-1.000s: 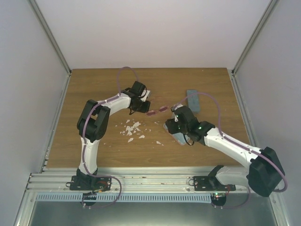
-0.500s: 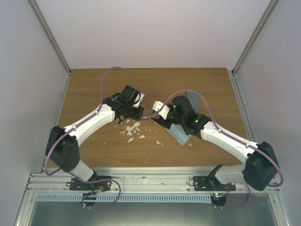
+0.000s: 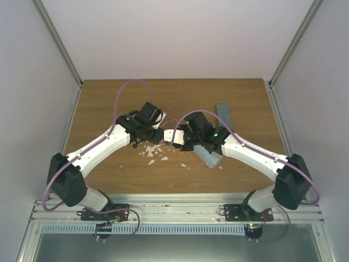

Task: Organize the sunglasses
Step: Pick up the sunglasses from the center of the board.

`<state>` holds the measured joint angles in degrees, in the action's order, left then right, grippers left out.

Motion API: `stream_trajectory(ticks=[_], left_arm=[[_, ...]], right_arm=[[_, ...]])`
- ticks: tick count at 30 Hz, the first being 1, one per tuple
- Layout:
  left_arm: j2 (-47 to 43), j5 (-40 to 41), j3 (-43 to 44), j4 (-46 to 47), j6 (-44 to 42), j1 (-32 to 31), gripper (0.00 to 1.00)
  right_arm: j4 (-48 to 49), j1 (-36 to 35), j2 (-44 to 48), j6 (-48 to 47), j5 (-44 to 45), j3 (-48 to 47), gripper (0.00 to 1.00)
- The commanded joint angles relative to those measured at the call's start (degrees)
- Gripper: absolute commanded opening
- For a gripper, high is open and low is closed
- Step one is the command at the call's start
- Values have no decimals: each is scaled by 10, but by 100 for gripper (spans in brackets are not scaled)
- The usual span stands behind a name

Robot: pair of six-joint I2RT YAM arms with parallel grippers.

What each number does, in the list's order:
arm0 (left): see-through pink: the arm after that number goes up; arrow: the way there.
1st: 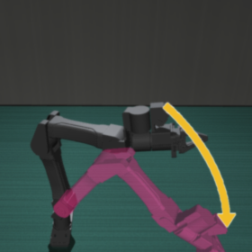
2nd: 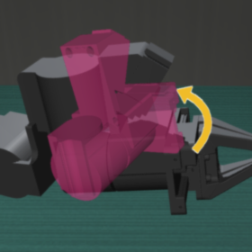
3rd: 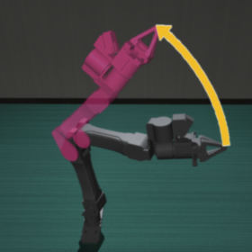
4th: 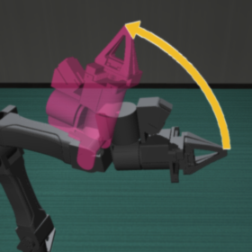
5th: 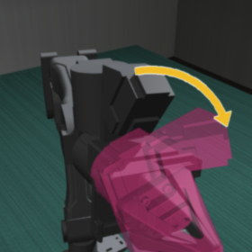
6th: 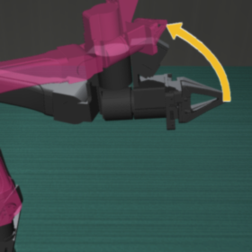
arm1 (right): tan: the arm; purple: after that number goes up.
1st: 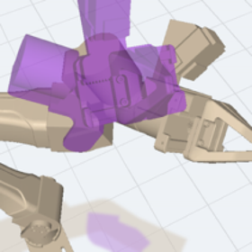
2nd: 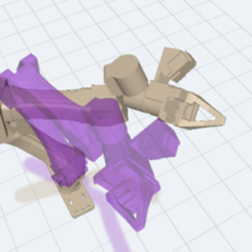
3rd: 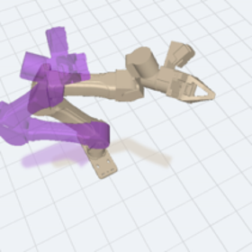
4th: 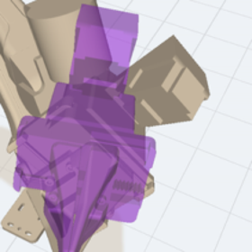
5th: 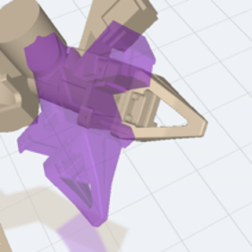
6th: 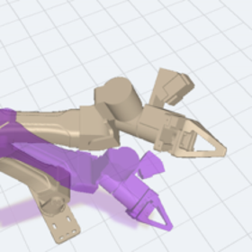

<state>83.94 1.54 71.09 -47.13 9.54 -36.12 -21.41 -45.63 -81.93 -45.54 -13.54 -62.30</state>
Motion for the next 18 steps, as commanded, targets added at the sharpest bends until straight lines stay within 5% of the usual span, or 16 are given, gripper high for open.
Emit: stream_trajectory(ticks=[1,6,12,18], left_arm=[[6,27,22,-6,-6,-7,0],[7,20,31,-4,-8,-11,0],[9,18,36,-1,-6,-13,0],[10,23,31,4,-1,-18,0]], right_arm=[[-50,-10,-28,-34,50,-31,31],[-54,-21,-44,-41,75,-30,30],[-28,-33,-55,-48,97,-31,10],[-16,-36,-63,-47,121,-41,21]])
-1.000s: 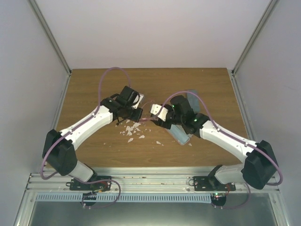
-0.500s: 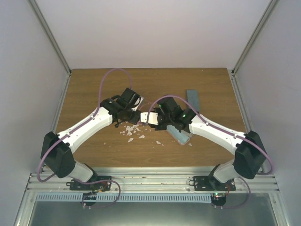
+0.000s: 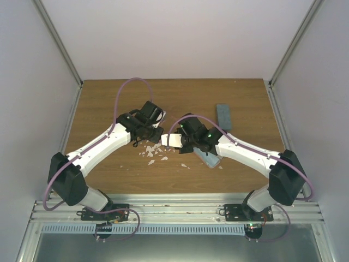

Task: Organize the sunglasses
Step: Pick up the sunglasses from the center of the board.

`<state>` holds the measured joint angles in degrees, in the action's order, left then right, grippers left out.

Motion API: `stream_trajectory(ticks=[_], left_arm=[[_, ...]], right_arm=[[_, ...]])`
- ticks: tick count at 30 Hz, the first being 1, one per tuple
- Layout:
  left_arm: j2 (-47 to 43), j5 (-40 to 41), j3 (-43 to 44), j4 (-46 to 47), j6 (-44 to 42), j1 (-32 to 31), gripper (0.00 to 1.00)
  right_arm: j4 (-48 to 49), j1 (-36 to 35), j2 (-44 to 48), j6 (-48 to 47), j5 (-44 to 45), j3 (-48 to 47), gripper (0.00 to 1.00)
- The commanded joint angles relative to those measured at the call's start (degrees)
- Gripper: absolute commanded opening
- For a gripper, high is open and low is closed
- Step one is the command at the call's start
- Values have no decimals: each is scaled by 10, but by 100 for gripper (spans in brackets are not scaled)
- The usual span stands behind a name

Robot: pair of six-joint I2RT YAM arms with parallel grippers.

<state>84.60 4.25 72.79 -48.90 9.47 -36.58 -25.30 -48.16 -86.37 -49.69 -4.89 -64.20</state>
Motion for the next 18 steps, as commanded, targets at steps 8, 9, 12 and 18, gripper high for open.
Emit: stream_trajectory(ticks=[8,9,12,18], left_arm=[[21,11,25,15,4,-13,0],[23,11,26,14,5,-13,0],[27,7,29,16,6,-13,0],[27,-8,30,22,7,-13,0]], right_arm=[[36,-16,-8,-5,35,-23,38],[40,-17,-7,-5,33,-21,39],[51,-18,-6,-6,29,-19,40],[99,-19,10,-6,-12,2,31]])
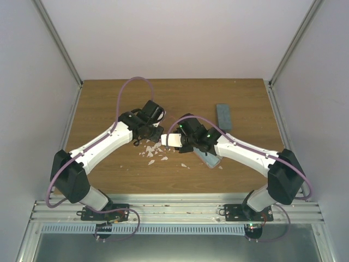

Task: Organize the sunglasses
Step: Pick up the sunglasses from the center of the board.

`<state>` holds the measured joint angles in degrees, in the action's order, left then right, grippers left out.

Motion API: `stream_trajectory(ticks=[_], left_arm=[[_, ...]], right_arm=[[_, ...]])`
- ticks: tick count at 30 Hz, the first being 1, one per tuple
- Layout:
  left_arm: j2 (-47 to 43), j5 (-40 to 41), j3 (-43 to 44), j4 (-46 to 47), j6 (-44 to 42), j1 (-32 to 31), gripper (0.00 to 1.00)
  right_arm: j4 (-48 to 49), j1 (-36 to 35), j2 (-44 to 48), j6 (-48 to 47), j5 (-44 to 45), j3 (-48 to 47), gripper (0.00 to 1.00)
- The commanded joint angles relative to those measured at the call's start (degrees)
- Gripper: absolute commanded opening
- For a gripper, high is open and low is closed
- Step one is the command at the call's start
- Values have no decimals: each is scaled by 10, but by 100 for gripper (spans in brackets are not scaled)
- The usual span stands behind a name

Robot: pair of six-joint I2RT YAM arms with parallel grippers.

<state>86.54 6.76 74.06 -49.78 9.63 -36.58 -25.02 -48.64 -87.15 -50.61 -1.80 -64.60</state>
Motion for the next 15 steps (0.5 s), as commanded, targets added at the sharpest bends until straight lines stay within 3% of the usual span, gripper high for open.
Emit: stream_trajectory(ticks=[1,7,12,15], left_arm=[[7,-34,17,32,4,-13,0],[3,-39,5,39,0,-10,0],[-4,-62,-3,50,-2,-4,0],[-7,-65,-2,52,-2,-3,0]], right_arm=[[111,-15,26,3,-51,14,31],[138,-14,48,-7,-61,50,38],[134,-15,51,-12,-51,59,30],[123,-15,51,-12,-43,56,30]])
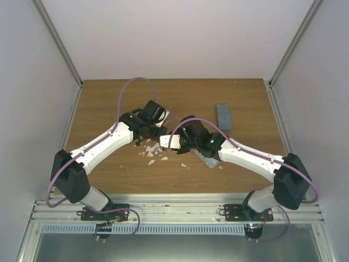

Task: Organize the sunglasses
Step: Pick up the sunglasses from the center of the board.

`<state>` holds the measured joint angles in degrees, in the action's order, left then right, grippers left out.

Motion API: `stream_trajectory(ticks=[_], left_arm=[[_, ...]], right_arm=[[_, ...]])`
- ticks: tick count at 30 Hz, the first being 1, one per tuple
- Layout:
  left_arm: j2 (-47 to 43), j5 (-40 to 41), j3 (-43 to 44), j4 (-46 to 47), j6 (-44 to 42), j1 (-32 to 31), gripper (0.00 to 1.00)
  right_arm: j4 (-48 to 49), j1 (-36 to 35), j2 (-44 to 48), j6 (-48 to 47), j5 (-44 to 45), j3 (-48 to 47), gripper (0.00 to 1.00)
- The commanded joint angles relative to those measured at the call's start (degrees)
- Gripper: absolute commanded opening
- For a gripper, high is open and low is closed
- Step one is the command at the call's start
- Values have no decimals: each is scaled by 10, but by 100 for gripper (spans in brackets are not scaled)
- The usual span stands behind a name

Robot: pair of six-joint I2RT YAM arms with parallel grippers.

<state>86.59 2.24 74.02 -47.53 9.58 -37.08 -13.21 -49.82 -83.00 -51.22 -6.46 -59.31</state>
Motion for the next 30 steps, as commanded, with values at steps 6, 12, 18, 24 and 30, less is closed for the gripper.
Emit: stream_trajectory(ticks=[6,12,18,24,30], left_arm=[[-10,-15,-4,28,-3,4,0],[-8,-12,-5,28,-4,4,0],[-7,-13,-5,28,-5,4,0],[-12,-20,0,28,1,7,2],[-72,-96,-3,48,16,44,43]], right_arm=[[-25,-3,13,-7,36,-1,31],[-51,-3,16,-5,59,-7,29],[-56,-3,17,-2,60,-12,16],[-47,-3,19,-2,60,-9,1],[-32,2,54,7,19,3,1]])
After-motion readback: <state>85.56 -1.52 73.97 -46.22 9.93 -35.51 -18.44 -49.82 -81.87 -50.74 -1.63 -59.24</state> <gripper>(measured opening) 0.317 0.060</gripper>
